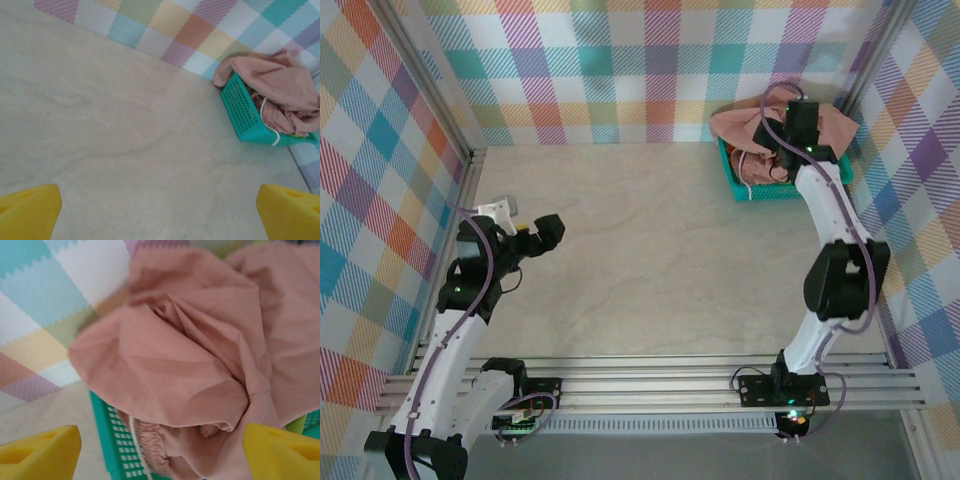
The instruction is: Fold and stack the shorts
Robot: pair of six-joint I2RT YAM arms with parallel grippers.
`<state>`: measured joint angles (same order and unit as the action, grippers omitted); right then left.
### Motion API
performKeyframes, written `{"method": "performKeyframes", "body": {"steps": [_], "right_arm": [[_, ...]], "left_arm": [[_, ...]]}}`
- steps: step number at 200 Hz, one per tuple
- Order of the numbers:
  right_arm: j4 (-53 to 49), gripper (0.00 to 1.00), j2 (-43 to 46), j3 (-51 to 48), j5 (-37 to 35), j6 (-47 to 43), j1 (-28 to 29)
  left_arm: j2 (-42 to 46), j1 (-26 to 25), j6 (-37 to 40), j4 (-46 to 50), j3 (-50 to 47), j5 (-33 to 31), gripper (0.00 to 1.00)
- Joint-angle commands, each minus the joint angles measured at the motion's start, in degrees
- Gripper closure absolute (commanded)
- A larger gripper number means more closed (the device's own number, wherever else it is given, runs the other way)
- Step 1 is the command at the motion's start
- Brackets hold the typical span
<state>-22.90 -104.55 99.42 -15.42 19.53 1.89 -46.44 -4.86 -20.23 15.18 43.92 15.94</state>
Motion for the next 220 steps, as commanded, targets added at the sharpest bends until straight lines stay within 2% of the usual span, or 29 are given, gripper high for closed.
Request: {"method": "performKeyframes", "body": {"steps": [1,35,95,123,145,176,220], "right_arm": [[-8.4,0.18,-4.9,6.7,-2.4,1.9,-0.4],[-11.1,0.3,-12.0,13.5,-0.8,0.8,-0.8],[-14.3,0.61,-18.7,19.3,0.5,0.0,-1.0],[-15.2,0.8,-20.7,21.0,0.6,-0.8,-0.9],[-14.9,1.0,-20.7,21.6,1.6,-1.7,-1.0],[-12.3,1.0,-17.3,20.1,4.6,-1.9,-0.9],[-6.8,1.0,-7.1,14.7,7.5,-1.4,0.6]], "left_arm": [[1.6,-0.4,-1.8,3.2,0.8,3.6,0.0],[2.3,-0.5,-2.1,3.5,0.4,3.9,0.0],[2.4,-0.8,-3.7,4.0,-0.1,4.1,0.0],[2.5,-0.8,-4.1,4.1,-0.1,4.2,0.0],[2.6,-0.9,-4.2,4.2,-0.1,4.0,0.0],[2.6,-1.0,-4.4,3.9,-0.2,3.6,0.0],[2.5,-1.2,-4.8,3.0,0.2,3.7,0.0]]}}
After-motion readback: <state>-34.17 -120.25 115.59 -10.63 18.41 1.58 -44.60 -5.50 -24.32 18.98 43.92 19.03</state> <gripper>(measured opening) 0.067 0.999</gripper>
